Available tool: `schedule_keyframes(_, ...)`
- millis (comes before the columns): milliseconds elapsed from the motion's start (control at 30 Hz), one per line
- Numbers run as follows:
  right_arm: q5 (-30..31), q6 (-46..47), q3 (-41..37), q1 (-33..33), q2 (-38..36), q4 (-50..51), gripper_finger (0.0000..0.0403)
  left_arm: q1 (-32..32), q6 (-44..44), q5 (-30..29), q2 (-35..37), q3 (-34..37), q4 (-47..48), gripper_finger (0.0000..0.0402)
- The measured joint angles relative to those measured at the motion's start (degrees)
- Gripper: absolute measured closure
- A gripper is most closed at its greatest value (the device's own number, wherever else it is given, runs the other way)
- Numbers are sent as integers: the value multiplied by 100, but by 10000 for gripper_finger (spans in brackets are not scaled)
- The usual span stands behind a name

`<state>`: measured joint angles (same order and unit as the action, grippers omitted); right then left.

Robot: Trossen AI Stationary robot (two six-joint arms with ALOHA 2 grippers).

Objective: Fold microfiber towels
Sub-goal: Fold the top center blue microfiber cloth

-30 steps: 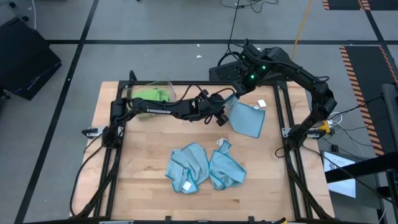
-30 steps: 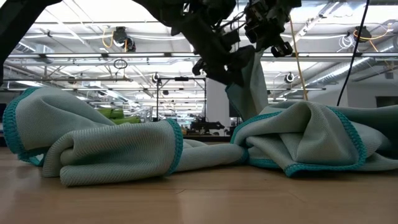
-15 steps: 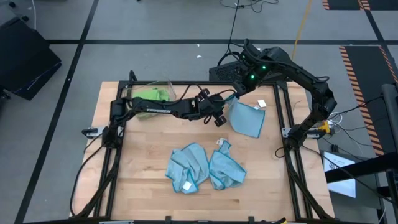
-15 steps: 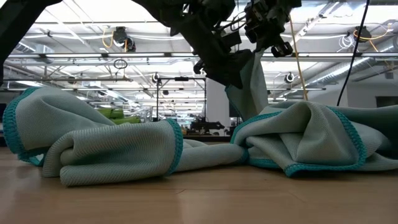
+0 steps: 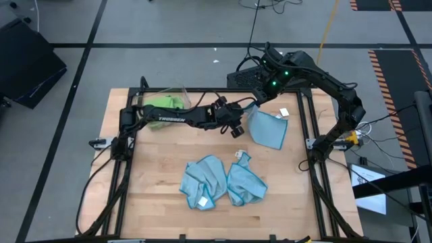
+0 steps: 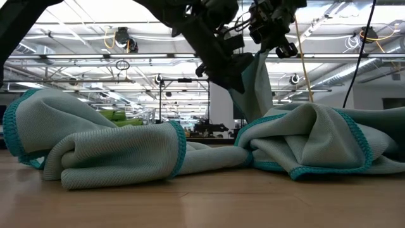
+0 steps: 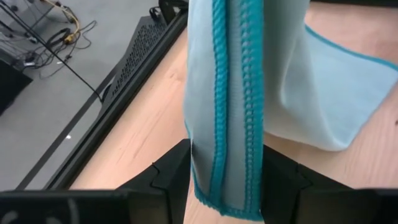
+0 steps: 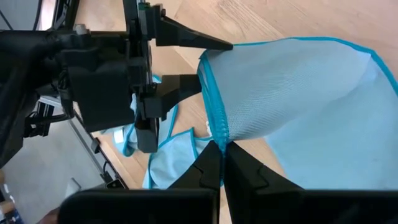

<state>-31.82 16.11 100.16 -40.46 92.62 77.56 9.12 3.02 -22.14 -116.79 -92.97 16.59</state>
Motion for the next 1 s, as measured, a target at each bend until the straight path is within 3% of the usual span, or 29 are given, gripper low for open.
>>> schedule_keyframes(333,1,-53,0,1,0,0,403,18,-12,-21,0,0,14,251)
schedule_keyframes(733,10,-301,0,-1,0,2,403,25,198,-24,79,7,165,390)
schedule_keyframes(1000,540,-996,0,-245,-6,-599,403,234,-397,-36,776,0,215,397)
